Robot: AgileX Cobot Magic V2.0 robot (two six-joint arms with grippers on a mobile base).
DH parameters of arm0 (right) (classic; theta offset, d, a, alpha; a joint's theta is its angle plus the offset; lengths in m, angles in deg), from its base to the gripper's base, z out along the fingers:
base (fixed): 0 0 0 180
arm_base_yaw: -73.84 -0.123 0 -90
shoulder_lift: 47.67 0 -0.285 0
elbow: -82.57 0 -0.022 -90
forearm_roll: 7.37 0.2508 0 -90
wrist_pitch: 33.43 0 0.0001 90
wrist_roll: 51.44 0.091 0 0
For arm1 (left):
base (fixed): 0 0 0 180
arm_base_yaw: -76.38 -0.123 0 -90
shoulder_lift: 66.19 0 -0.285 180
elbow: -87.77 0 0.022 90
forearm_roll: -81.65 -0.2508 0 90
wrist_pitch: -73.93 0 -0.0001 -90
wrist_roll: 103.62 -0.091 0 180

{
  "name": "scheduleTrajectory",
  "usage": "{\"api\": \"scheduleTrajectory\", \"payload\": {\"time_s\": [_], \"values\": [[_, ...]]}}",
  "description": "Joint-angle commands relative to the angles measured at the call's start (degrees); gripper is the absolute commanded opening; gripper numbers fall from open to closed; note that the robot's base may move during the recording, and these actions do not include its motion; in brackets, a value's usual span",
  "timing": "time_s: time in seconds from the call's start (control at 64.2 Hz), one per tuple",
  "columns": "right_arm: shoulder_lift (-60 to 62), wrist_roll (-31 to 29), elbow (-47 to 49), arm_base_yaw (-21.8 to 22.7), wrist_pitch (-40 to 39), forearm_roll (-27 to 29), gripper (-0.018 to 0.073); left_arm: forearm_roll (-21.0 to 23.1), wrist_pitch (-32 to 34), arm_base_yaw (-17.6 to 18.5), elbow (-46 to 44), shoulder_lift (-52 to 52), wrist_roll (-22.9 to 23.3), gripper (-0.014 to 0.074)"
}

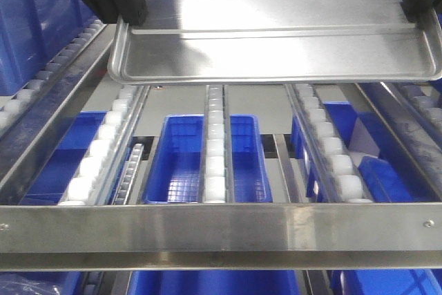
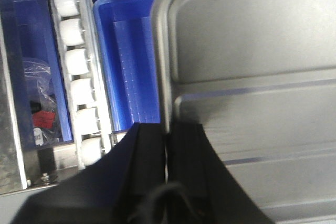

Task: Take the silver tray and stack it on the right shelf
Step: 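Lift the silver tray with both grippers off the shelf, then hold the silver tray in both grippers while the base drives to another shelf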

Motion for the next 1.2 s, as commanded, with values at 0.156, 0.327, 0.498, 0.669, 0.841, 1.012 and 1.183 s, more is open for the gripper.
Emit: {"api": "scheduleTrajectory", "payload": {"time_s": [0.156,0.327,0.498,0.669,0.841,1.012,1.183], "values": [[1.7,-0.4,1.7,0.2,-2.9,-4.0,0.0057,-3.8,-3.4,0.4,-1.5,2.3,-1.7,-0.0092],[1.7,-0.4,1.7,0.2,-2.9,-4.0,0.0057,-3.8,-3.4,0.4,-1.5,2.3,-1.7,-0.0092],[1.7,-0.4,1.7,0.2,-2.9,-4.0,0.0057,-3.8,-3.4,0.4,-1.5,2.3,-1.7,-0.0092],[1.7,-0.4,1.7,0.2,-2.9,-4.0,0.0057,-3.8,-3.4,0.4,-1.5,2.3,-1.7,-0.0092],[1.7,-0.4,1.7,0.2,-2.9,-4.0,0.0057,-3.8,-3.4,0.4,-1.5,2.3,-1.7,-0.0092],[1.7,-0.4,1.7,0.2,-2.9,-4.0,0.0057,-3.8,-3.4,0.4,-1.5,2.3,-1.7,-0.0092],[1.7,-0.4,1.7,0.2,-2.9,-4.0,0.0057,-3.8,-3.4,0.4,-1.5,2.3,-1.7,-0.0092]]}}
